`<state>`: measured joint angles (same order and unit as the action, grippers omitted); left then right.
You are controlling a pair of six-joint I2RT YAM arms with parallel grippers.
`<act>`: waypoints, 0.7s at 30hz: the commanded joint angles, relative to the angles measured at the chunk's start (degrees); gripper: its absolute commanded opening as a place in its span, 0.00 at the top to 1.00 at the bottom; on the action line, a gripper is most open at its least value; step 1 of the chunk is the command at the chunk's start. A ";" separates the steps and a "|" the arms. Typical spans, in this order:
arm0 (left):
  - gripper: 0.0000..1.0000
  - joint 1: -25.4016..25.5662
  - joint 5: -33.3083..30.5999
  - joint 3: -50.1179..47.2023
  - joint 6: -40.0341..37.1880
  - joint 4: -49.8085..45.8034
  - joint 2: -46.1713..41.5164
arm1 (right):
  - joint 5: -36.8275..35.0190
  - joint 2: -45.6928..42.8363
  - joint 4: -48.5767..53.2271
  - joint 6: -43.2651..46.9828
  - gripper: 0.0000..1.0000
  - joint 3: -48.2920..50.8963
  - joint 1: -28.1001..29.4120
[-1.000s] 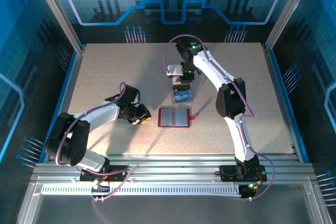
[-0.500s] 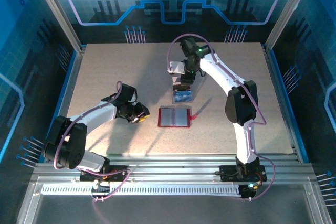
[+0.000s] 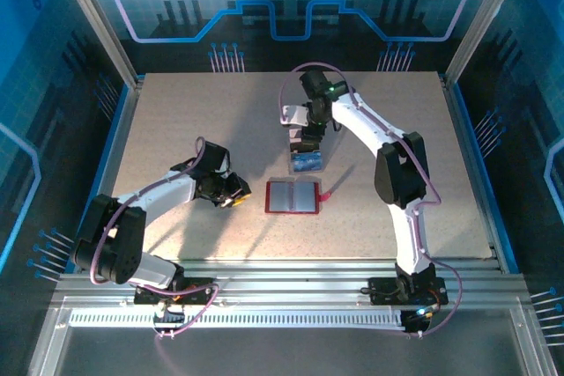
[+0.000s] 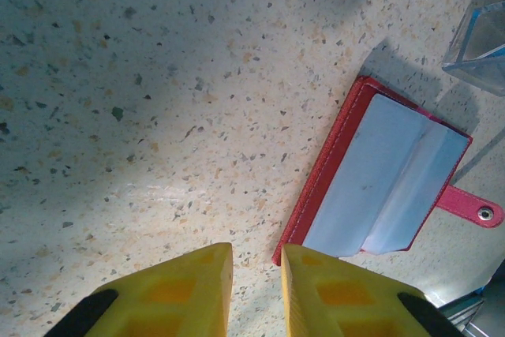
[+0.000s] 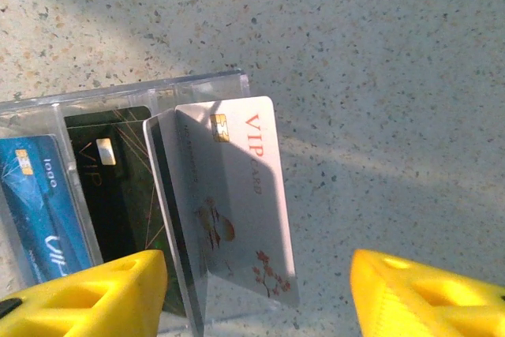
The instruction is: Take the credit cards out of the card holder
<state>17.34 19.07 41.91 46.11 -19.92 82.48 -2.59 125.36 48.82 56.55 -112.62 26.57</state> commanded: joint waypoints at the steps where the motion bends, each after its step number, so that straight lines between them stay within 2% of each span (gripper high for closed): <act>1: 0.76 -0.56 -0.41 -0.82 -1.28 -2.25 -1.57 | 0.79 1.88 -0.04 -0.78 0.36 -1.88 -0.03; 6: 0.76 -0.56 -0.53 -0.58 -1.11 -2.29 -1.27 | 0.40 2.60 -1.17 -0.96 0.36 -1.84 -0.02; 13: 0.76 -0.56 -0.73 -0.38 -1.35 -2.83 -1.20 | -5.40 2.51 -8.16 -1.05 0.36 -0.41 -0.01; 21: 0.73 -0.95 -2.00 -1.05 -1.33 -3.53 -3.28 | -7.21 1.16 -10.89 -2.73 0.36 -0.32 0.78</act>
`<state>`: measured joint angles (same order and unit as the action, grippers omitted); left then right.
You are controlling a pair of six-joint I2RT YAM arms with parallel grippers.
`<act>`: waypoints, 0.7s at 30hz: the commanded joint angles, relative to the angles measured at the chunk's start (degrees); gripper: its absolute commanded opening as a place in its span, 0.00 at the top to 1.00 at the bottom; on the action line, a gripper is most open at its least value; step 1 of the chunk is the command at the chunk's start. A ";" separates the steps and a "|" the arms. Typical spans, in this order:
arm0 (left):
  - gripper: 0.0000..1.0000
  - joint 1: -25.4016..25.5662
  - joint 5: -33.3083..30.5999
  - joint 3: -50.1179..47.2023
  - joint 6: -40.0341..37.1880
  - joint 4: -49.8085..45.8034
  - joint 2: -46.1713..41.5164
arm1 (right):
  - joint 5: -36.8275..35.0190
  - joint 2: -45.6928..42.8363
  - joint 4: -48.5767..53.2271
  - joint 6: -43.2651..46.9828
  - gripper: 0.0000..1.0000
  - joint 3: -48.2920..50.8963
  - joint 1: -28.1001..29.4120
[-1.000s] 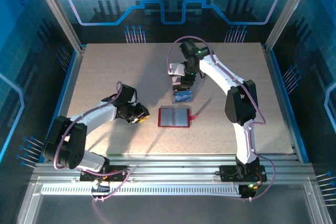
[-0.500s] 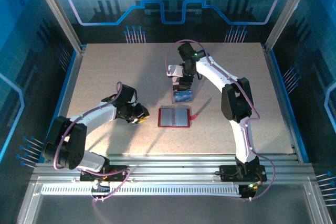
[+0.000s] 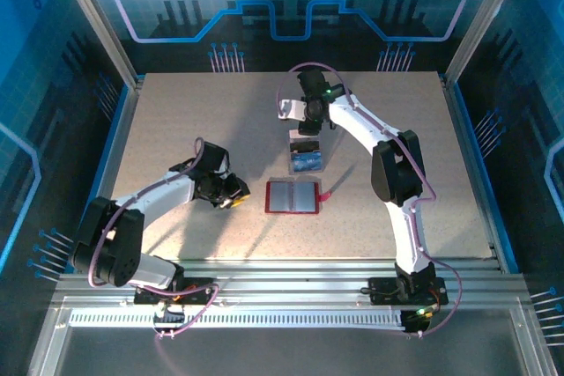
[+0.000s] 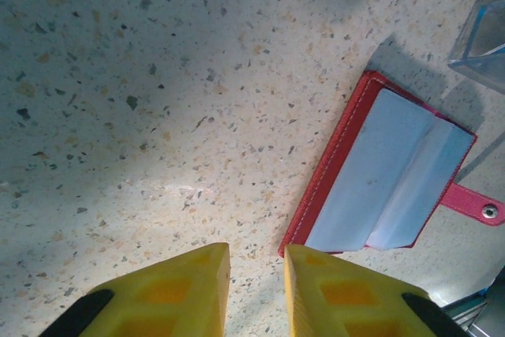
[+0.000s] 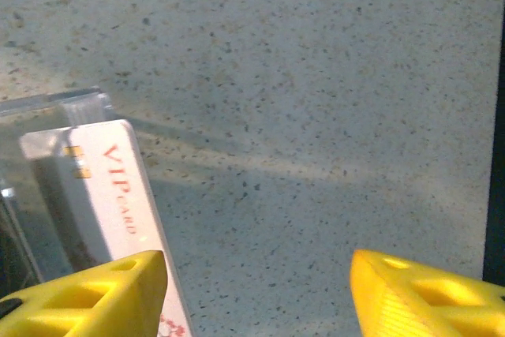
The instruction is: Take the credit cards out of the card holder
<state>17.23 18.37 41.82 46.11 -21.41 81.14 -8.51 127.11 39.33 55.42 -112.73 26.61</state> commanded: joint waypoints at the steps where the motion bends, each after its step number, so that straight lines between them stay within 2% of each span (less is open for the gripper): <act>1: 0.72 -1.16 -1.45 -0.88 -1.37 -2.06 -2.02 | -1.39 -1.69 -1.31 -2.54 0.36 0.03 0.94; 3: 0.68 -1.82 -1.41 -0.64 -1.75 -1.74 -1.85 | -0.47 -4.68 -2.23 -4.75 0.36 1.87 1.03; 7: 0.40 -3.20 -2.06 1.97 -4.54 -2.22 -0.75 | -0.08 -12.18 -7.04 -8.77 0.35 10.47 0.33; 9: 0.22 -3.93 -3.44 3.53 -6.46 -3.23 -0.47 | -2.35 -15.34 -9.80 -11.17 0.26 14.64 -0.13; 12: 0.03 -5.80 -4.64 5.23 -9.35 -3.55 -0.54 | -5.85 -20.53 -14.89 -14.04 0.00 22.03 -1.06; 13: 0.01 -6.60 -5.02 5.69 -10.16 -3.55 -0.64 | -6.60 -22.25 -16.28 -14.95 0.00 24.60 -1.49; 17: 0.01 -9.88 -7.96 8.12 -14.10 -4.10 -0.47 | -8.54 -27.82 -19.25 -20.01 0.00 32.46 -3.55; 21: 0.01 -12.07 -16.21 9.64 -18.25 -3.94 -1.01 | -6.59 -33.95 -23.17 -28.15 0.00 41.22 -7.28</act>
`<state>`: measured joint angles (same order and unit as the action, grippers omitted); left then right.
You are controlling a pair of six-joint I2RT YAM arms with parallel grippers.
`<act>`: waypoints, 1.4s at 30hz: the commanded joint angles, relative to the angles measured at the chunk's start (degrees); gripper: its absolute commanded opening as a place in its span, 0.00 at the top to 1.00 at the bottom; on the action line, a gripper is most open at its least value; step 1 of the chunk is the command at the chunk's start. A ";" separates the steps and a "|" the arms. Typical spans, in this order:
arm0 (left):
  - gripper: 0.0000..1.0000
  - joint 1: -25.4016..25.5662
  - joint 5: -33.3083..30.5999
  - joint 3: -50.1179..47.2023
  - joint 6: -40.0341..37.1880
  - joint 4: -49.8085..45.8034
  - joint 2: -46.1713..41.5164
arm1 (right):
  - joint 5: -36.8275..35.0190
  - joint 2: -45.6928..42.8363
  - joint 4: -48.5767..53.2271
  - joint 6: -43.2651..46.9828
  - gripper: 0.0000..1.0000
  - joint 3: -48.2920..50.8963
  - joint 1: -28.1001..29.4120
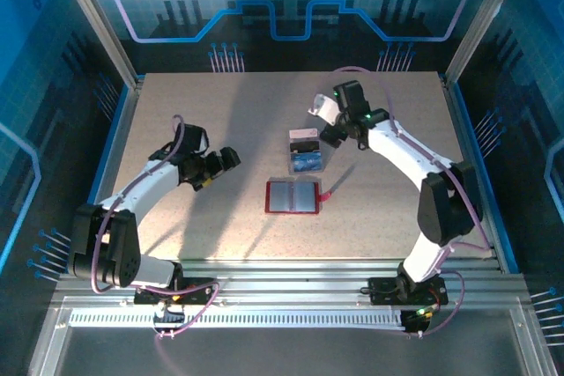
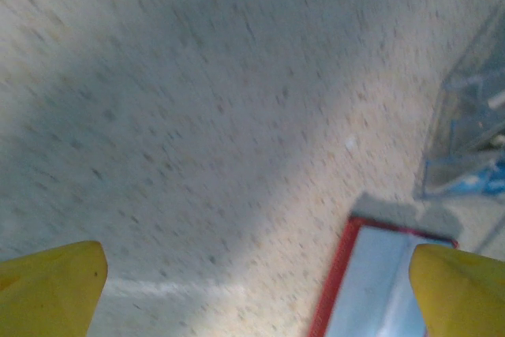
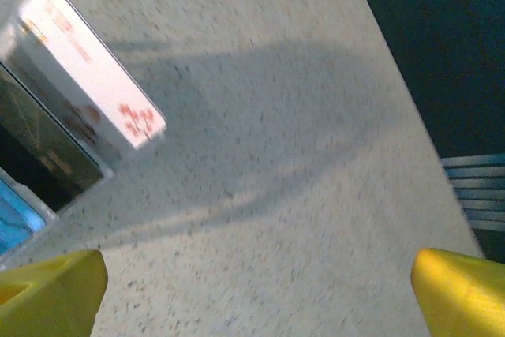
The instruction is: Take the credit cards out of the card holder
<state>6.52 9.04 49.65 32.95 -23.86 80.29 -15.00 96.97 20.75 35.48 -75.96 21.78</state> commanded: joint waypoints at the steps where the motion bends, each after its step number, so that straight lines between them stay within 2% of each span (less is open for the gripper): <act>1: 0.01 -1.59 -8.81 1.31 -6.58 0.20 -0.75 | 1.52 -5.42 -5.89 -10.88 0.00 7.02 -3.93; 7: 0.01 -2.24 -27.88 -3.98 -10.77 9.69 -4.58 | 10.08 -13.06 -19.24 -28.20 0.00 23.05 -14.52; 10: 0.01 -2.86 -30.47 -9.01 -14.43 18.59 -5.83 | 13.89 -14.98 -27.22 -34.06 0.00 30.47 -19.10; 15: 0.01 -4.42 -31.18 -14.96 -21.10 32.82 -5.94 | 14.80 -15.82 -42.59 -37.01 0.00 38.91 -21.50; 19: 0.01 -4.74 -30.82 -23.64 -26.72 53.66 -4.15 | 16.85 -13.32 -46.45 -38.47 0.00 40.73 -22.62; 21: 0.01 -5.19 -28.54 -26.60 -27.61 62.81 -1.93 | 17.17 -12.38 -52.93 -38.21 0.00 44.35 -22.53; 24: 0.01 -5.38 -24.37 -27.57 -29.79 69.32 0.72 | 15.79 -10.98 -63.07 -36.73 0.00 49.47 -21.05; 28: 0.01 -6.04 -19.69 -27.43 -30.96 75.61 7.49 | 12.55 -8.69 -72.08 -34.92 0.00 53.26 -18.53; 32: 0.01 -5.96 -16.42 -28.24 -31.96 77.65 8.49 | 11.88 -8.73 -71.61 -34.80 0.00 53.10 -18.35; 34: 0.01 -5.89 -12.57 -27.44 -33.72 76.15 8.55 | 11.52 -8.73 -71.75 -34.61 0.00 53.03 -18.10; 42: 0.01 -5.91 -12.57 -27.54 -33.65 76.42 8.67 | 11.68 -8.73 -71.59 -34.61 0.00 53.04 -18.15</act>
